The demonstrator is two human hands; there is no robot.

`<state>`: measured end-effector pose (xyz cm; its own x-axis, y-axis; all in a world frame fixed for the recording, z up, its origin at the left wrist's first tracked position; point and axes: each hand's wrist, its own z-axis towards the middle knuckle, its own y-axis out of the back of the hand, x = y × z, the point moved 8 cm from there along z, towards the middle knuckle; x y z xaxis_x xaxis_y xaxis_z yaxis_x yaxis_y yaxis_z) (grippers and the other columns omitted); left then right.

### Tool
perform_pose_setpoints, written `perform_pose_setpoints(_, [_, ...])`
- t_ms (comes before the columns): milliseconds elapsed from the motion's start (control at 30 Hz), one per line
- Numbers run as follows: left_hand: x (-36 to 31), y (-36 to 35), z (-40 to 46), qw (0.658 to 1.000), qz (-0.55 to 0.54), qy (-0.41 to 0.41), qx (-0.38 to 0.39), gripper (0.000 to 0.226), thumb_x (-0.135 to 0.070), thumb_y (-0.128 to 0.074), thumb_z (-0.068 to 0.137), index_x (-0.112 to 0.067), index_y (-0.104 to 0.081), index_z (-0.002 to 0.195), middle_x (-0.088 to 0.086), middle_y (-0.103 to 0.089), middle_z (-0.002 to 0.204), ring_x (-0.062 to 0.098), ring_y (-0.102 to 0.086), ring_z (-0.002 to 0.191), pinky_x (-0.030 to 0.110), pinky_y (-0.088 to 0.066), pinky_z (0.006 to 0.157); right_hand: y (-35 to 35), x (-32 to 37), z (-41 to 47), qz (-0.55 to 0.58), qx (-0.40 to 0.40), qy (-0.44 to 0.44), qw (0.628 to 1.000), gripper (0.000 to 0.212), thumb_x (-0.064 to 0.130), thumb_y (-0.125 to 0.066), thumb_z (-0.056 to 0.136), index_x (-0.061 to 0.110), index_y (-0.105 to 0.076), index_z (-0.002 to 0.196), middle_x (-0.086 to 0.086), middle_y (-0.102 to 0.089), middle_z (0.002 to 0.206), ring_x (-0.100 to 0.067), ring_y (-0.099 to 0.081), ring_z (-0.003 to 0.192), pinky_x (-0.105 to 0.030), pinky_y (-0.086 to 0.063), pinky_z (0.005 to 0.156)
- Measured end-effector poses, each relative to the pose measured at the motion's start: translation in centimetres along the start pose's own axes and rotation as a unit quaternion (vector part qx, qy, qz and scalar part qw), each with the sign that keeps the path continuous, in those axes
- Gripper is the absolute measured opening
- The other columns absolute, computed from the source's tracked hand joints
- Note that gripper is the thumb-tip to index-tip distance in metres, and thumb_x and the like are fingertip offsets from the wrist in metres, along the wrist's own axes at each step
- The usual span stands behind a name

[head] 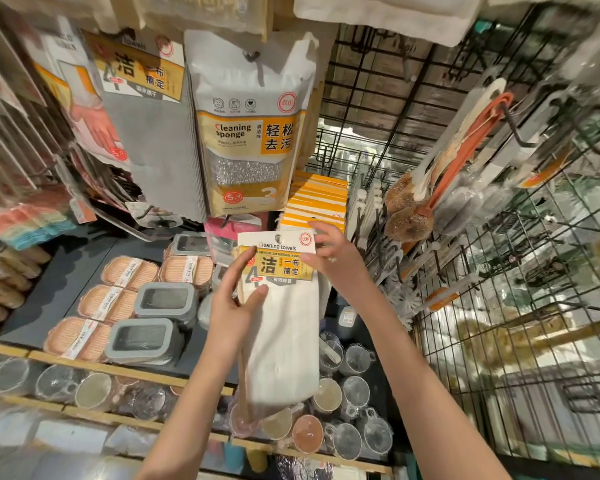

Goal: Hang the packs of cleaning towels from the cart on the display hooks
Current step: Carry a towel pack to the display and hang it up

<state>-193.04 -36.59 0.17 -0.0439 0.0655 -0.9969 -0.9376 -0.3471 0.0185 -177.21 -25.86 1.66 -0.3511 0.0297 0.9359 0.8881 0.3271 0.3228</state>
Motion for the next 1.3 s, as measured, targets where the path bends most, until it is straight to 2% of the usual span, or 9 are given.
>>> perform_pose_setpoints(133, [0.4, -1.0, -0.1, 0.999, -0.008, 0.014, 0.036, 0.058, 0.006, -0.060, 0.088, -0.028, -0.048, 0.133, -0.024, -0.049, 0.131, -0.020, -0.042, 0.119, 0.002, -0.035, 0.094, -0.1, -1.0, -1.0, 0.072, 0.010, -0.004, 0.997, 0.055, -0.002, -0.068, 0.081, 0.019, -0.051, 0.128, -0.003, -0.056, 0.120, -0.002, -0.059, 0.096, -0.015, -0.051, 0.074])
perform_pose_setpoints(267, [1.0, -2.3, 0.4, 0.998, 0.007, 0.015, 0.064, 0.059, 0.007, -0.059, 0.088, -0.027, -0.046, 0.134, -0.027, -0.046, 0.130, -0.025, -0.040, 0.116, -0.001, -0.033, 0.089, 0.9, -1.8, -1.2, 0.065, -0.033, 0.007, 0.997, 0.048, -0.004, -0.069, 0.078, 0.020, -0.056, 0.118, 0.006, -0.059, 0.111, -0.005, -0.059, 0.096, -0.015, -0.052, 0.073])
perform_pose_setpoints(433, [1.8, -3.5, 1.7, 0.996, 0.016, 0.018, 0.087, 0.062, 0.010, -0.056, 0.089, -0.033, -0.045, 0.131, -0.021, -0.045, 0.134, -0.021, -0.038, 0.120, 0.000, -0.031, 0.094, 1.8, -3.0, -0.7, 0.042, -0.099, -0.018, 0.994, 0.047, -0.004, -0.071, 0.076, 0.019, -0.061, 0.116, -0.012, -0.053, 0.120, -0.024, -0.059, 0.105, -0.040, -0.053, 0.089])
perform_pose_setpoints(500, [2.0, -3.9, 2.3, 0.995, 0.016, 0.019, 0.092, 0.062, 0.012, -0.055, 0.088, -0.031, -0.044, 0.131, -0.019, -0.045, 0.135, -0.015, -0.039, 0.124, 0.003, -0.032, 0.098, 2.1, -3.1, -0.6, 0.029, -0.121, -0.020, 0.992, 0.048, -0.001, -0.071, 0.078, 0.020, -0.060, 0.119, -0.008, -0.048, 0.115, -0.026, -0.056, 0.106, -0.041, -0.050, 0.093])
perform_pose_setpoints(700, [3.0, -4.8, 3.6, 0.993, 0.012, 0.036, 0.110, 0.062, 0.013, -0.054, 0.088, -0.026, -0.044, 0.135, -0.026, -0.042, 0.132, -0.030, -0.037, 0.113, -0.003, -0.032, 0.087, 2.9, -3.9, -0.1, -0.010, -0.168, -0.018, 0.986, 0.047, 0.003, -0.070, 0.080, 0.019, -0.060, 0.122, -0.007, -0.042, 0.115, -0.020, -0.051, 0.104, -0.021, -0.045, 0.086])
perform_pose_setpoints(867, [3.7, -5.0, 4.4, 0.991, -0.005, 0.066, 0.115, 0.062, 0.013, -0.052, 0.089, -0.026, -0.045, 0.135, -0.024, -0.046, 0.131, -0.016, -0.046, 0.116, 0.007, -0.041, 0.093, 2.8, -4.9, 0.6, -0.030, -0.188, -0.032, 0.981, 0.047, 0.003, -0.067, 0.083, 0.020, -0.058, 0.126, -0.005, -0.041, 0.118, -0.015, -0.051, 0.101, -0.021, -0.046, 0.089])
perform_pose_setpoints(967, [4.0, -4.9, 4.7, 0.991, 0.001, 0.067, 0.119, 0.062, 0.015, -0.051, 0.089, -0.022, -0.045, 0.138, -0.022, -0.046, 0.131, -0.022, -0.046, 0.112, 0.005, -0.040, 0.089, 2.7, -4.9, 1.0, -0.038, -0.211, -0.018, 0.977, 0.047, 0.001, -0.068, 0.082, 0.019, -0.060, 0.124, -0.001, -0.039, 0.114, -0.009, -0.048, 0.096, 0.002, -0.037, 0.074])
perform_pose_setpoints(1167, [4.5, -5.5, 5.7, 0.989, 0.019, 0.068, 0.133, 0.063, 0.017, -0.050, 0.088, -0.018, -0.042, 0.141, -0.019, -0.045, 0.134, -0.020, -0.044, 0.115, 0.002, -0.037, 0.090, 2.5, -4.4, 1.3, -0.043, -0.253, 0.009, 0.967, 0.042, -0.002, -0.067, 0.082, 0.016, -0.062, 0.120, -0.001, -0.038, 0.111, 0.004, -0.047, 0.085, 0.007, -0.032, 0.066])
perform_pose_setpoints(1300, [5.2, -5.6, 6.2, 0.987, 0.076, 0.061, 0.127, 0.068, 0.017, -0.052, 0.085, -0.025, -0.044, 0.138, -0.002, -0.049, 0.116, -0.013, -0.047, 0.078, 0.003, -0.039, 0.077, 2.3, -4.5, 1.3, -0.063, -0.267, 0.006, 0.962, 0.043, -0.001, -0.064, 0.084, 0.018, -0.059, 0.122, 0.002, -0.037, 0.113, -0.002, -0.047, 0.085, 0.007, -0.032, 0.065])
